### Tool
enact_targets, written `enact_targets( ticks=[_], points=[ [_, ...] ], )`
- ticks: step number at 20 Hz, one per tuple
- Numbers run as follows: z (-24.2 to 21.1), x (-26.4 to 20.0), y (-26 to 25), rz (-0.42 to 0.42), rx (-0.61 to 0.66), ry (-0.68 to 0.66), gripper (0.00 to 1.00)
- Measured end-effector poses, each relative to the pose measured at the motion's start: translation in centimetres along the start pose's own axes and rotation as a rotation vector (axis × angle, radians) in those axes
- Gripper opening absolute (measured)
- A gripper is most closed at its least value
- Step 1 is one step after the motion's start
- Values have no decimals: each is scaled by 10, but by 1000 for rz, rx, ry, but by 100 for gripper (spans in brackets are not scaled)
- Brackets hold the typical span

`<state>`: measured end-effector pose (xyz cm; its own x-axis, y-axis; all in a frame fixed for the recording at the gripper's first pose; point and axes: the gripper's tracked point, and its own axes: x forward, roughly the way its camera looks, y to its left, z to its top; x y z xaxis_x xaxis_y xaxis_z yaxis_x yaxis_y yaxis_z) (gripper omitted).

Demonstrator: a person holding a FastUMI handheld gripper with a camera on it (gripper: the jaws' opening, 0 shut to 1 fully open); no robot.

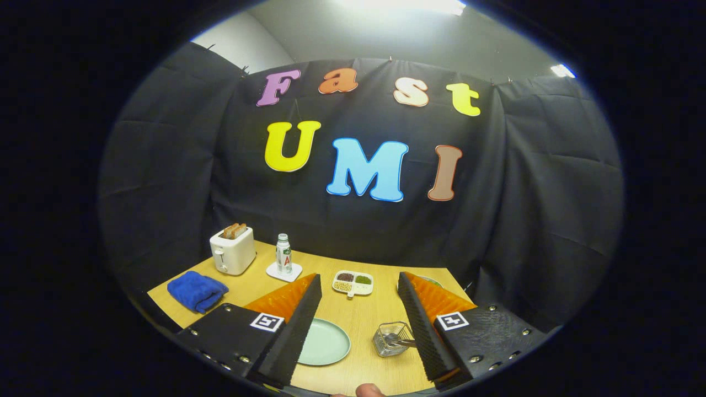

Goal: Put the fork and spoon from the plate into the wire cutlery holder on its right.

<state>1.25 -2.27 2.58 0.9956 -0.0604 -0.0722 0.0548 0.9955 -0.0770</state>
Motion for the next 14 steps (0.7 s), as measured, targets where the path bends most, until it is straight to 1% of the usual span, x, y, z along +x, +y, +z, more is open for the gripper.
enact_targets(
  ticks=[1,2,4,7,9,11,14],
  points=[
    [0,0,-2,-15,5,-13,91],
    [2,-1,-1,-20,8,-28,94],
    [8,0,1,-30,4,-60,94],
    [15,0,9,-37,33,-108,94],
    [19,-3,14,-43,23,-147,94],
    [12,-7,19,-53,8,-137,94],
    [15,-2,40,-23,15,-151,94]
  ],
)
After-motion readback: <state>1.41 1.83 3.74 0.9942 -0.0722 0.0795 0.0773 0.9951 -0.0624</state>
